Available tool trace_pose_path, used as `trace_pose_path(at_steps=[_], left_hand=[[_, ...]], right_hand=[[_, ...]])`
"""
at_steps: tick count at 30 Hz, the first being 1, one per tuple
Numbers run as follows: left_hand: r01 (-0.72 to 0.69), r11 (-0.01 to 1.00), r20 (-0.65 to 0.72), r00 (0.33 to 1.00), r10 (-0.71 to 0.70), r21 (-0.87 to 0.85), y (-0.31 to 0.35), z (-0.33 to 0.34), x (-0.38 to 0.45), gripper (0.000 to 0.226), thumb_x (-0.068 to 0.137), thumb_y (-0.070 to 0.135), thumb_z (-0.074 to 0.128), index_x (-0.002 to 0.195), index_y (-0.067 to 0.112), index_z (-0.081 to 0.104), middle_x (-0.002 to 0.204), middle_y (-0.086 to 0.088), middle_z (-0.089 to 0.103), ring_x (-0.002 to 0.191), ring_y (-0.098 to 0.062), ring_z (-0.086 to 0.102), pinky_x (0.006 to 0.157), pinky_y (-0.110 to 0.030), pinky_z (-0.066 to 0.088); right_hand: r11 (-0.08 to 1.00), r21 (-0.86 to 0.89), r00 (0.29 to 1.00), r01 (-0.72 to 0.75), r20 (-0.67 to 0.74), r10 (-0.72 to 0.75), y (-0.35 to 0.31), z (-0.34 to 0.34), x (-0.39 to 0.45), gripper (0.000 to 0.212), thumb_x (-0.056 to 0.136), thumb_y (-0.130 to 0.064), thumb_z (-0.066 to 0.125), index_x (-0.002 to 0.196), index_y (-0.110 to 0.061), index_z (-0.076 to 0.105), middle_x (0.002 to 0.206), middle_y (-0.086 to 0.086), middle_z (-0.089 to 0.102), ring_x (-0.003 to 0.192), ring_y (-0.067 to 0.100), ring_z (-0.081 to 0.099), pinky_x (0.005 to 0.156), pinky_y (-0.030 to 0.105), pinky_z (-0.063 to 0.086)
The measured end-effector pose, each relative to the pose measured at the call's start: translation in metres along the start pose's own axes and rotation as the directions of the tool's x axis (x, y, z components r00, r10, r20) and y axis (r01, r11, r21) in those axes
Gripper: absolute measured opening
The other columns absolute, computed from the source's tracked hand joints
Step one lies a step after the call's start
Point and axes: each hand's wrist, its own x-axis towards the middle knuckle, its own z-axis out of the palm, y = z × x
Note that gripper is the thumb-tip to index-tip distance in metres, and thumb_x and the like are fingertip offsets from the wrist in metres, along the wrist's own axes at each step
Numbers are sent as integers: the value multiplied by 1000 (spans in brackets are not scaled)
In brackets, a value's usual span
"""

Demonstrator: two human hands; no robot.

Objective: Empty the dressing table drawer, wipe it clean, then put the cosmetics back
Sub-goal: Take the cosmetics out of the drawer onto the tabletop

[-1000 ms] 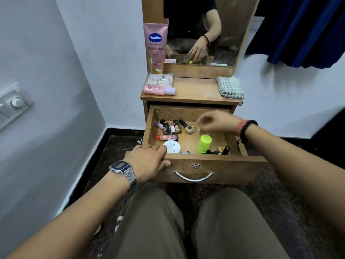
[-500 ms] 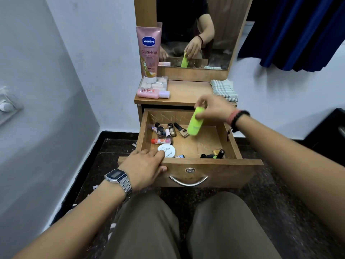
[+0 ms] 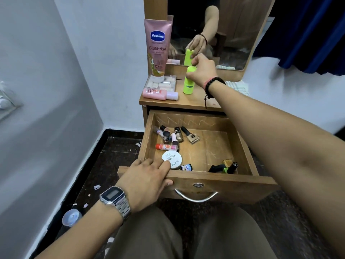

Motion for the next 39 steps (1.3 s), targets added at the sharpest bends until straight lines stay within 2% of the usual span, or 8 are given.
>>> trace_pose_path(at_steps=[3,5,8,11,20,25,29,39], left_hand=[[-8,999,-83,997,11,34,-2,7,1,27,87,50,30,85,26,42,78,8,59,65,-17,59,56,-31,45],[-17,1000,-115,993,19,21,-2,11,1,25,85,50,33,83,27,42,73,9,58,61,-15,58,53,-30,44],[-14,1000,-143,990,17,23,-1,11,0,26,85,51,33,84,27,44,75,9,58,62,-15,58,54,-31,45],[-9,999,-155,988,16,46,-1,11,0,27,85,51,34,83,26,45,74,9,58,61,-15,58,53,-31,45],[-14,999,-163,986,22,47,-1,11,0,27,86,52,36,83,26,45,73,9,56,60,-16,57,53,-32,45],[-12,999,-153,988,18,44,-1,11,0,28,86,51,35,85,27,49,75,9,57,62,-16,58,54,-32,45],[1,999,-129,992,4,40,-1,10,0,30,86,51,35,86,26,51,77,8,58,64,-18,59,55,-34,47],[5,999,-127,992,1,42,0,10,0,30,86,52,36,87,26,51,77,8,58,64,-18,59,55,-34,48]], right_hand=[[1000,29,1000,-11,-20,11,-2,11,9,42,76,-20,68,115,-14,54,116,7,61,105,22,58,85,29,48],[999,36,1000,-21,-2,21,0,16,13,48,78,-19,67,123,-13,50,121,9,58,109,23,56,87,29,46],[999,8,995,-38,98,37,11,21,8,62,79,-19,72,132,-10,41,127,12,54,116,25,53,85,27,42],[995,-39,983,-94,153,99,26,28,1,69,77,-21,75,133,-10,37,130,12,55,120,27,52,93,31,42],[985,37,982,-170,96,166,32,44,6,65,75,-20,79,127,-13,41,121,12,60,112,28,58,95,39,47],[986,13,985,-164,52,163,29,54,18,56,80,-19,74,126,-10,43,125,13,58,115,29,56,94,37,46],[982,44,983,-184,2,185,29,63,25,46,82,-14,69,121,-12,45,117,12,61,109,29,59,90,37,48],[977,50,977,-207,-32,209,28,66,33,48,81,-18,73,120,-12,47,123,10,57,112,26,57,88,32,45]])
